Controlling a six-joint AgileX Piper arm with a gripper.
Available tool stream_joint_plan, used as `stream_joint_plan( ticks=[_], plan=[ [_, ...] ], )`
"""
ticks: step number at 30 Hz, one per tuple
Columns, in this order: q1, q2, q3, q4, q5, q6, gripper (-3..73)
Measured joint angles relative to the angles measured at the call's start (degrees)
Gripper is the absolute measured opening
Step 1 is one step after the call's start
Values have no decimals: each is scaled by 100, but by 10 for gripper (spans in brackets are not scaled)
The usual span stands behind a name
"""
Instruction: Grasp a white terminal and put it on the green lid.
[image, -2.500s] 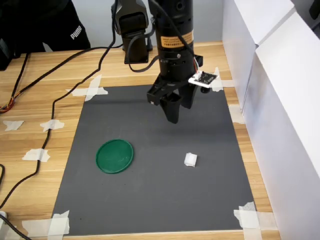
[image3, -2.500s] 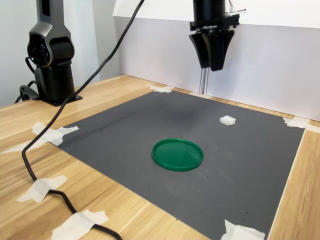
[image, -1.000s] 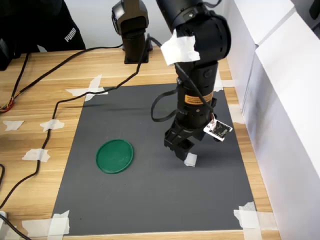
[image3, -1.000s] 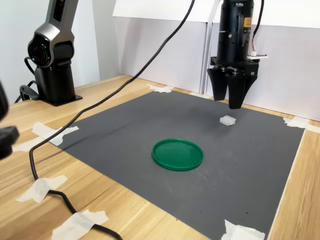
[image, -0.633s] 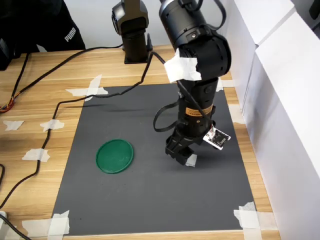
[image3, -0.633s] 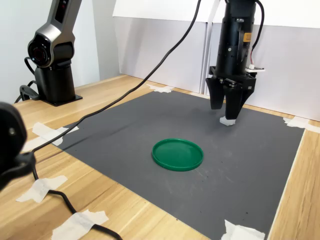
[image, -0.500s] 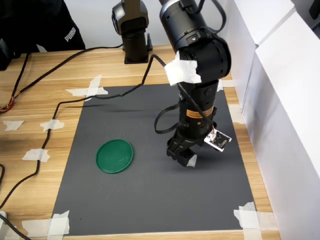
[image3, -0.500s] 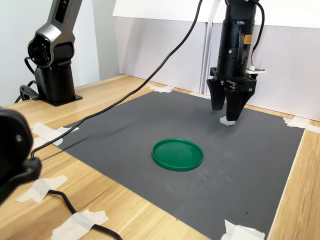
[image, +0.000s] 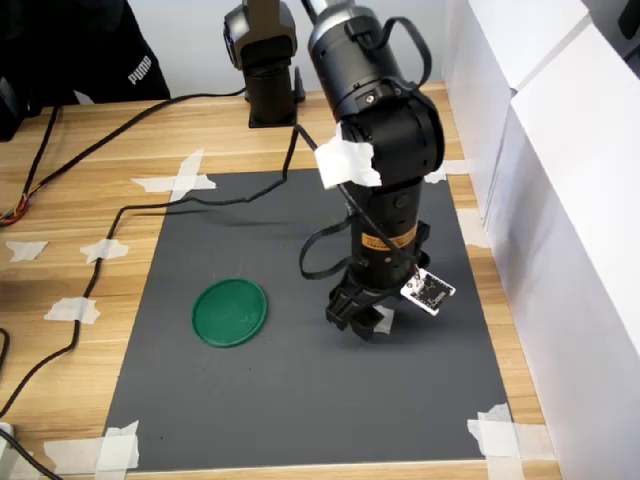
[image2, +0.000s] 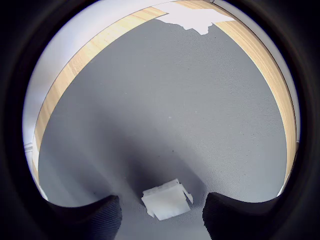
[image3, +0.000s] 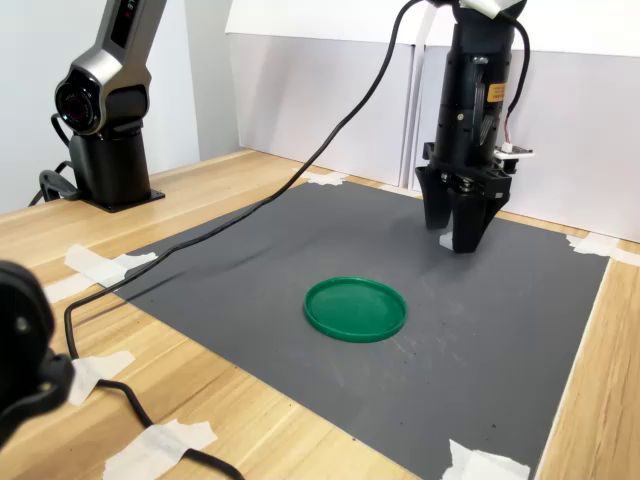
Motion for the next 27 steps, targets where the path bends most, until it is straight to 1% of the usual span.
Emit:
stream_joint_plan(
  ticks=[4, 8, 11, 14, 15, 16, 22, 27],
  plan=[
    [0, 85, 0, 0, 6, -7, 660],
    [0, 85, 0, 18, 5, -17, 597],
    [0, 85, 0, 17, 1, -22, 501],
    [0, 85, 0, 17, 1, -22, 361],
    [0, 85, 0, 17, 1, -23, 330],
    [0, 71, 0, 17, -11, -23, 320],
    [0, -191, 0, 6, -111, -37, 321],
    [-70, -556, 0, 1, 64, -37, 321]
  ],
)
